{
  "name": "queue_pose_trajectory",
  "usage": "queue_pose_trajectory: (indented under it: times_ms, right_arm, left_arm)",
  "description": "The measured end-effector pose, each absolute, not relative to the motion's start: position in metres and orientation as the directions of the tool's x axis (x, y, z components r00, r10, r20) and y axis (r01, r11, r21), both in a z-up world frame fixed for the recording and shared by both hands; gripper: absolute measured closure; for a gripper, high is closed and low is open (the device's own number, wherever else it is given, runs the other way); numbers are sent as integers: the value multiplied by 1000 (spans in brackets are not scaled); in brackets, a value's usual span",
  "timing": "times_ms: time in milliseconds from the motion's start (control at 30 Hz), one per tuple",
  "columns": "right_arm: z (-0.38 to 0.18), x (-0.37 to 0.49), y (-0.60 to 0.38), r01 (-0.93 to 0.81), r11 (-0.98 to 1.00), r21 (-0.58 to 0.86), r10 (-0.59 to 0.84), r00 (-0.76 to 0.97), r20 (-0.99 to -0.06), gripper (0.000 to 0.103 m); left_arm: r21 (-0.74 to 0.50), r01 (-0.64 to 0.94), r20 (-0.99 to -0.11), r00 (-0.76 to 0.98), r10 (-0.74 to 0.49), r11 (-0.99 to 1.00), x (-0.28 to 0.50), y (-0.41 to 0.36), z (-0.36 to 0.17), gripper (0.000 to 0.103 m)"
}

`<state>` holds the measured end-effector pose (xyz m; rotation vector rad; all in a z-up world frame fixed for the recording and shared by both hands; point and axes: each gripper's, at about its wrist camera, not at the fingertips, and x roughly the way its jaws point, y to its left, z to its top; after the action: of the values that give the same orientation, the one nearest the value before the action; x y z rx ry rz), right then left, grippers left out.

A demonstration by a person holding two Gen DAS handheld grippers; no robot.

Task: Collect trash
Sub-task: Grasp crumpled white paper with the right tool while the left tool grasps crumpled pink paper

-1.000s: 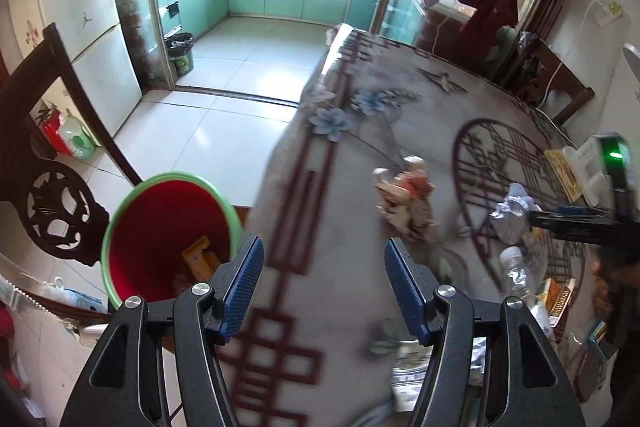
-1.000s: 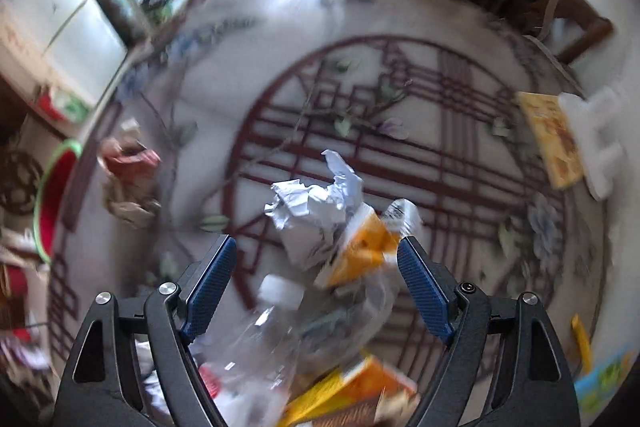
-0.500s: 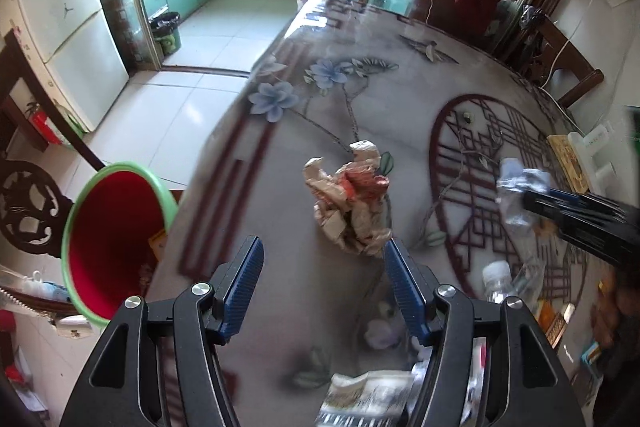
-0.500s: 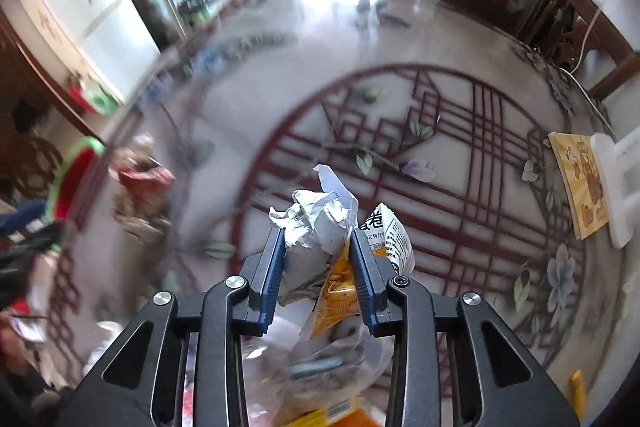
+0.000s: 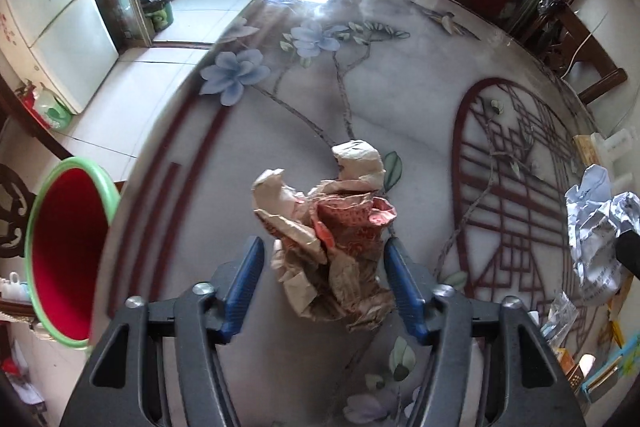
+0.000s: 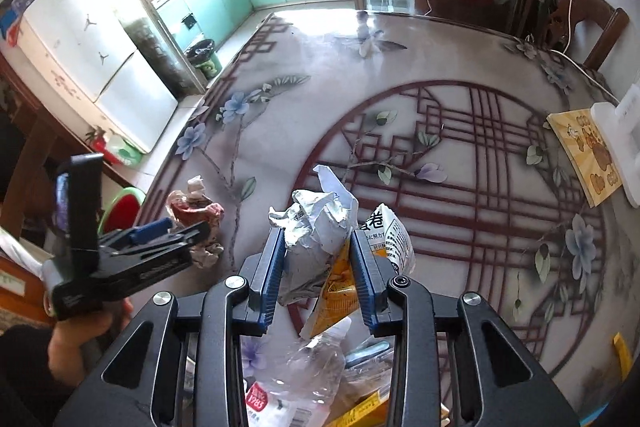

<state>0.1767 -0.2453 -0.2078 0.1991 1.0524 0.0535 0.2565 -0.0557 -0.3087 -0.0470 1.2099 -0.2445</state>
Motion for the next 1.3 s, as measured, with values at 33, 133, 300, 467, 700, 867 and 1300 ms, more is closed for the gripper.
queue_pose_trajectory:
  times_ms: [33, 133, 300, 467, 700, 867, 1300]
  right_arm:
    - [-208, 177, -246, 52, 981, 189, 139, 497, -857, 71]
    - [-206, 175, -244, 57, 981, 186, 133, 504, -853, 71]
    - [-220, 181, -243, 33, 983, 183, 147, 460, -876, 66]
    - [-226, 175, -261, 101, 982, 156, 93, 461, -882, 38]
    - [-223, 186, -241, 27, 994, 108, 86, 434, -897, 35]
    - [-246, 210, -218, -28, 999, 30, 38, 359, -933, 25]
    - [-246, 194, -207, -37, 998, 44, 54, 342, -938, 75]
  left_arm:
    - [-176, 173, -919, 324, -224, 969, 257, -57, -310, 71]
    - [-173, 209, -908, 345, -238, 963, 254, -58, -301, 80]
    - [-165, 222, -897, 371, -240, 961, 244, -52, -283, 100]
    - [-171, 227, -880, 402, -253, 959, 230, -43, -268, 101]
    - [-186, 210, -870, 420, -260, 960, 217, -34, -255, 101]
    - [-178, 202, -858, 448, -252, 963, 207, -25, -240, 101]
    - [-171, 180, -796, 554, -243, 969, 171, 8, -188, 100]
